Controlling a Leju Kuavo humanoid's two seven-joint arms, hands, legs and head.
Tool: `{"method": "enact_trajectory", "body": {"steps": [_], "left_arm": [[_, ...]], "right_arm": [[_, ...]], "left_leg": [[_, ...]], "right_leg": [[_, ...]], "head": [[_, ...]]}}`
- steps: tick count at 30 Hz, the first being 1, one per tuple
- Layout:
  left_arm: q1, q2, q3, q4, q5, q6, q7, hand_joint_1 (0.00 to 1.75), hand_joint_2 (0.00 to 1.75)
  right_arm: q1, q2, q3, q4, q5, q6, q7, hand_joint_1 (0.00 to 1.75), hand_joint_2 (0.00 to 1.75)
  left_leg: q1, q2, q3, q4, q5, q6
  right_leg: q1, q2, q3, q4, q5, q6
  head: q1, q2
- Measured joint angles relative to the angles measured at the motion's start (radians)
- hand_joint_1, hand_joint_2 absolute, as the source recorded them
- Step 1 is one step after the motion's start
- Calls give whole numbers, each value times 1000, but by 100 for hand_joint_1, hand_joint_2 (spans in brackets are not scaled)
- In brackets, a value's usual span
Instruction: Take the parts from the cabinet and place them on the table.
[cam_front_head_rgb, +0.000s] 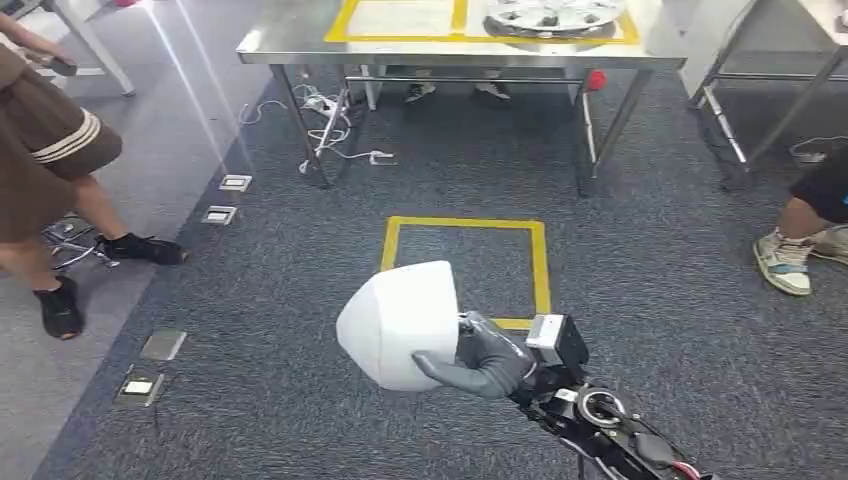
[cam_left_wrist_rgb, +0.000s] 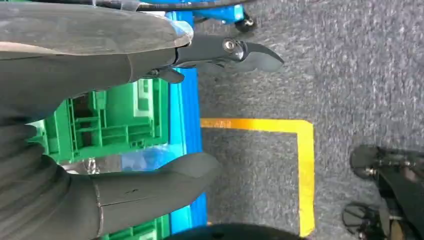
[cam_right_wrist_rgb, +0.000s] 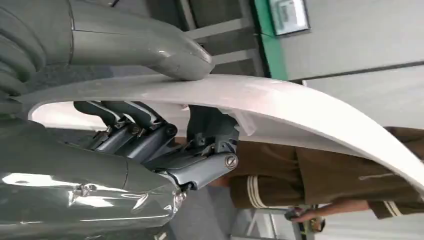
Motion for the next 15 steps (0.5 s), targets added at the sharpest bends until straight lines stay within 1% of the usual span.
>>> {"method": "enact_trajectory", "body": {"steps": [1,2,6,8,15], "left_arm": [[-1,0,0,0,0,0,0,0,175],[-1,0,0,0,0,0,0,0,175],[-1,3,-9,0,0,0,2,0,175],[-1,3,-14,0,0,0,2,0,175],[-1,4,-16,0,0,0,3,0,175]], "right_arm": [[1,-1,-3,1,-1,-2,-1,175,175],[3,-1,-7,1,-1,-4,-1,175,175],[14,-2,-16,1,-1,-5,-1,175,175],[17,-2,-18,1,0,-6,-1,175,175],[19,-3,-24,1,4,-6,1,175,175]], "left_leg": [[0,0,2,-2,0,0],[0,0,4,-5,2,-3],[1,2,7,-12,5,-8],[2,2,7,-13,5,-17],[2,2,7,-14,3,-23]], "right_leg": [[0,0,1,0,0,-1],[1,0,1,0,1,-2],[2,2,1,0,1,-7],[2,2,0,0,1,-7],[2,2,1,-1,0,-8]], "head": [[-1,0],[-3,0],[-18,0],[-21,0],[-20,0]]}}
